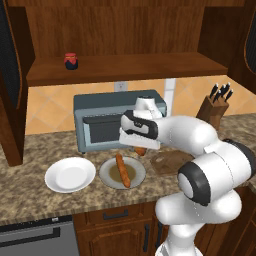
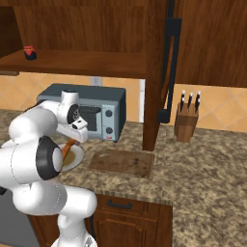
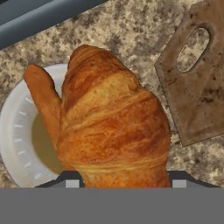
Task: From the different types of pastries on the counter, select a croissant and place it on the cutting board. Then retrieve a jar of jam from the cabinet and place it alongside the croissant on the cutting board.
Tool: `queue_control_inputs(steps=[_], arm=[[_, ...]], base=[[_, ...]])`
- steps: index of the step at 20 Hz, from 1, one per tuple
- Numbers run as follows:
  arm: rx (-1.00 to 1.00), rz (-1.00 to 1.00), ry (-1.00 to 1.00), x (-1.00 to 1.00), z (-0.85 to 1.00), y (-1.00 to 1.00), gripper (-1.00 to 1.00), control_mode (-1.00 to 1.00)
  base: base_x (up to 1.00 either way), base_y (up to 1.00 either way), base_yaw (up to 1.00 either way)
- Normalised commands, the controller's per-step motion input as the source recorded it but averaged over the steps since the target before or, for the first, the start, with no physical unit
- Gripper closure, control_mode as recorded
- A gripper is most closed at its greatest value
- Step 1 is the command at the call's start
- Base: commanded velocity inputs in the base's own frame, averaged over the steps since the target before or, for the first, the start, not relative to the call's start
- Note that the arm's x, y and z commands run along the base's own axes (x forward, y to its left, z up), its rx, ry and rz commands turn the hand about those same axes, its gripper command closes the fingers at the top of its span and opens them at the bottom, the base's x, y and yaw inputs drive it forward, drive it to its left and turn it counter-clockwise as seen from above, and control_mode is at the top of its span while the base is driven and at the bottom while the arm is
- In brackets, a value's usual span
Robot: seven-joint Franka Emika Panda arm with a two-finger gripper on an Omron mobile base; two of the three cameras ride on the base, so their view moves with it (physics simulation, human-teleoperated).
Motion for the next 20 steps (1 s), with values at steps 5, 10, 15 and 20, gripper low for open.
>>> queue_control_inputs(steps=[5,10,15,20], arm=[[0.00,0.01,0.00,0.00,0.00,-0.61,1.00,-1.00],[0.00,0.00,0.00,0.00,0.00,-0.60,1.00,-1.00],[0.00,0.00,0.00,0.00,0.00,-0.64,1.00,-1.00],[0.00,0.00,0.00,0.00,0.00,-0.63,1.00,-1.00]], base=[[0.00,0.00,0.00],[0.00,0.00,0.00],[0.00,0.00,0.00],[0.00,0.00,0.00]])
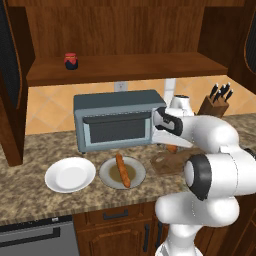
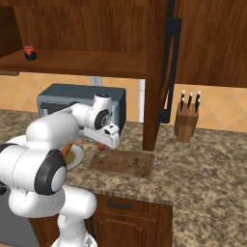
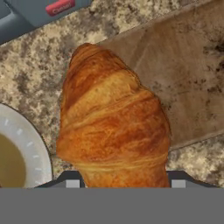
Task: From the different types of pastries on the counter, select a croissant and place it on the cutting board. Then retrieve a jar of jam from the cabinet and place it alongside the croissant on the cutting board.
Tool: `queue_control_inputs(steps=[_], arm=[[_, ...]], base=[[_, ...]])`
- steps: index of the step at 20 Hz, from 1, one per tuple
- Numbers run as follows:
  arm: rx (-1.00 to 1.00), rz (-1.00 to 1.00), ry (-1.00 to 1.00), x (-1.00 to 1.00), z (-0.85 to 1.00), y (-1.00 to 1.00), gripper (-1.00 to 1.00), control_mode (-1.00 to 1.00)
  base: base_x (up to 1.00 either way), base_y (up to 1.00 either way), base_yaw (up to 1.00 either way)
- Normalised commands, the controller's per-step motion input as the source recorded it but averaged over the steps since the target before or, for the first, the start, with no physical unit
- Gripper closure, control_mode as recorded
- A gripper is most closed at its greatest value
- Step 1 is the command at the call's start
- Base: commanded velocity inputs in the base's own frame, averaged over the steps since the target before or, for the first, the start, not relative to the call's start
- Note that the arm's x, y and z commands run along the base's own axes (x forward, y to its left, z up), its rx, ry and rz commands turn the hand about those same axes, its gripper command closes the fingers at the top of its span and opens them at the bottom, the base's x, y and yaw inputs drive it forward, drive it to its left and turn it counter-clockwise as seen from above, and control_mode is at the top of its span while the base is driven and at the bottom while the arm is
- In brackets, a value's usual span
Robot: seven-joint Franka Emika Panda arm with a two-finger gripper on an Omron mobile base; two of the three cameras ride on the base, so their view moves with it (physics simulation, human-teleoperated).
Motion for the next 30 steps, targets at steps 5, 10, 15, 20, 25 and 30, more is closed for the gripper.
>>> queue_control_inputs(steps=[5,10,15,20,25,30], arm=[[0.00,0.00,0.00,0.02,0.00,-0.60,1.00,-1.00],[0.00,0.00,0.00,0.00,-0.17,-0.38,1.00,-1.00],[0.00,0.00,0.00,0.00,-0.33,-0.27,1.00,-1.00],[0.00,0.00,-0.01,0.00,-0.33,-0.21,1.00,-1.00],[0.00,0.00,-0.03,0.00,-0.31,-0.22,1.00,-1.00],[0.00,0.00,-0.11,0.00,-0.32,-0.21,1.00,-1.00]], base=[[0.00,0.00,0.00],[0.00,0.00,0.00],[0.00,0.00,0.00],[0.00,0.00,0.00],[0.00,0.00,0.00],[0.00,0.00,0.00]])
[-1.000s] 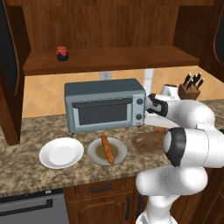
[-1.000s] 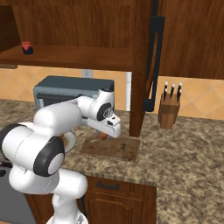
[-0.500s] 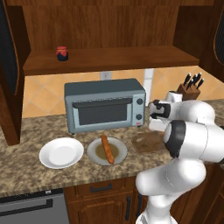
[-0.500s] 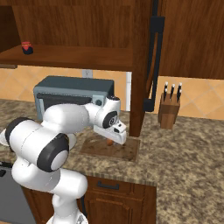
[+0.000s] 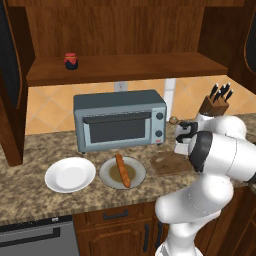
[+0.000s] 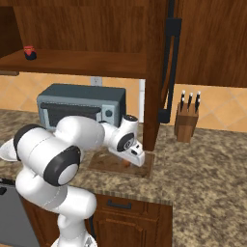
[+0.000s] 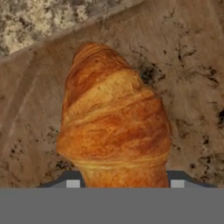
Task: From the different types of pastries on the counter, select a croissant and place it on the cutting board. Then retrieve a jar of jam from the cabinet and place it alongside the croissant on the cutting board.
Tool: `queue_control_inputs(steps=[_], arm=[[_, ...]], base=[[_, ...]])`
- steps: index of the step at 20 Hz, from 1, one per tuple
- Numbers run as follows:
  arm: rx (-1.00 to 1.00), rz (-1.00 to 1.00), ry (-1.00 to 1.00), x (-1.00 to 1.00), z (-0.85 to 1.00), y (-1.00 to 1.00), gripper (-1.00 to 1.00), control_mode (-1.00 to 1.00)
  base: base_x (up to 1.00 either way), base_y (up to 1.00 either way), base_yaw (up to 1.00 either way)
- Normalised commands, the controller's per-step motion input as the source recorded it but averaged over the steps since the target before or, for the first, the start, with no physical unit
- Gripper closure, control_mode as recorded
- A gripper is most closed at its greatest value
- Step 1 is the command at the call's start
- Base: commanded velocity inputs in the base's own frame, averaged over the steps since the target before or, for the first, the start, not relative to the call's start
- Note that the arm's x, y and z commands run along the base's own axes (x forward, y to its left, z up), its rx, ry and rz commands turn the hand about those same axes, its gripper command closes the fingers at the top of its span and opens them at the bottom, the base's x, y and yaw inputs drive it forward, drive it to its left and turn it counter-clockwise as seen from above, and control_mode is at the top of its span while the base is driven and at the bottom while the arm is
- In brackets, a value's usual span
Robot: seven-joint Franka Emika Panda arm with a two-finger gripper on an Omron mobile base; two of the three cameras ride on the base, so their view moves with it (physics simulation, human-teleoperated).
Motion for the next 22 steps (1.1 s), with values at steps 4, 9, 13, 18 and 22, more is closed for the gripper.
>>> queue_control_inputs(steps=[4,9,13,18,22], arm=[[0.00,0.00,-0.10,0.00,-0.25,-0.18,1.00,-1.00],[0.00,0.00,-0.12,0.00,-0.15,-0.08,1.00,-1.00],[0.00,0.00,-0.13,0.00,-0.01,-0.04,-1.00,-1.00],[0.00,0.00,-0.15,0.00,0.16,-0.03,-1.00,-1.00],[0.00,0.02,-0.19,0.04,0.41,0.00,-1.00,-1.00]], base=[[0.00,0.00,0.00],[0.00,0.00,0.00],[0.00,0.00,0.00],[0.00,0.00,0.00],[0.00,0.00,0.00]])
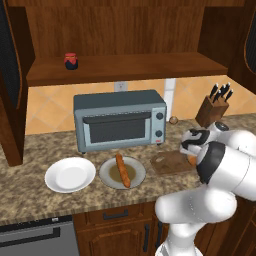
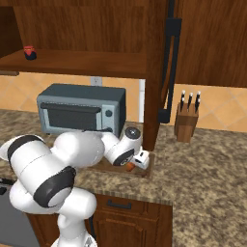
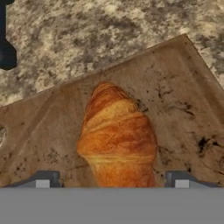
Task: From the different types of pastries on the counter, select a croissant and place it on the cutting board. Then retrieve a jar of jam from the cabinet and place it alongside the croissant on the cutting board.
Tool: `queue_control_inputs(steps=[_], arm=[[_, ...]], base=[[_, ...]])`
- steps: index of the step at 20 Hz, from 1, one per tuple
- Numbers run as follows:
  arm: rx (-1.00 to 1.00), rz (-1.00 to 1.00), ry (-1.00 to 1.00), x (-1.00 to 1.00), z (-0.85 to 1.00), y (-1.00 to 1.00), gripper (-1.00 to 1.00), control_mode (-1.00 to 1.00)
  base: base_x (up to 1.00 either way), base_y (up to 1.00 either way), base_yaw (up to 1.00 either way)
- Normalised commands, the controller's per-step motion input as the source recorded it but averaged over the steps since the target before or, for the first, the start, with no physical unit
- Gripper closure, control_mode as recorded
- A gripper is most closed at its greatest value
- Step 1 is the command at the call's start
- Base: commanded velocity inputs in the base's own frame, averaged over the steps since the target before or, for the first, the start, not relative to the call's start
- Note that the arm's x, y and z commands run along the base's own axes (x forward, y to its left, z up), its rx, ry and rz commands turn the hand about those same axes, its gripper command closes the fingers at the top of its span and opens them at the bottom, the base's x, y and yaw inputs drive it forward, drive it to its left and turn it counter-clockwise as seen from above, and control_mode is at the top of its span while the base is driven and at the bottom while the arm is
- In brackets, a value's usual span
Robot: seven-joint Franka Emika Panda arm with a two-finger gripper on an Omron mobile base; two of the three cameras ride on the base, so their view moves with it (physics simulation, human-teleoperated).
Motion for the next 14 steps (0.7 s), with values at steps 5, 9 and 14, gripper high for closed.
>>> queue_control_inputs(steps=[5,9,14], arm=[[0.00,0.00,-0.16,0.07,0.44,0.00,-1.00,-1.00],[0.00,0.00,-0.17,0.00,0.36,0.00,-1.00,-1.00],[0.00,0.00,-0.20,0.00,0.38,0.00,-1.00,-1.00]], base=[[0.00,0.00,0.00],[0.00,0.00,0.00],[0.00,0.00,0.00]])
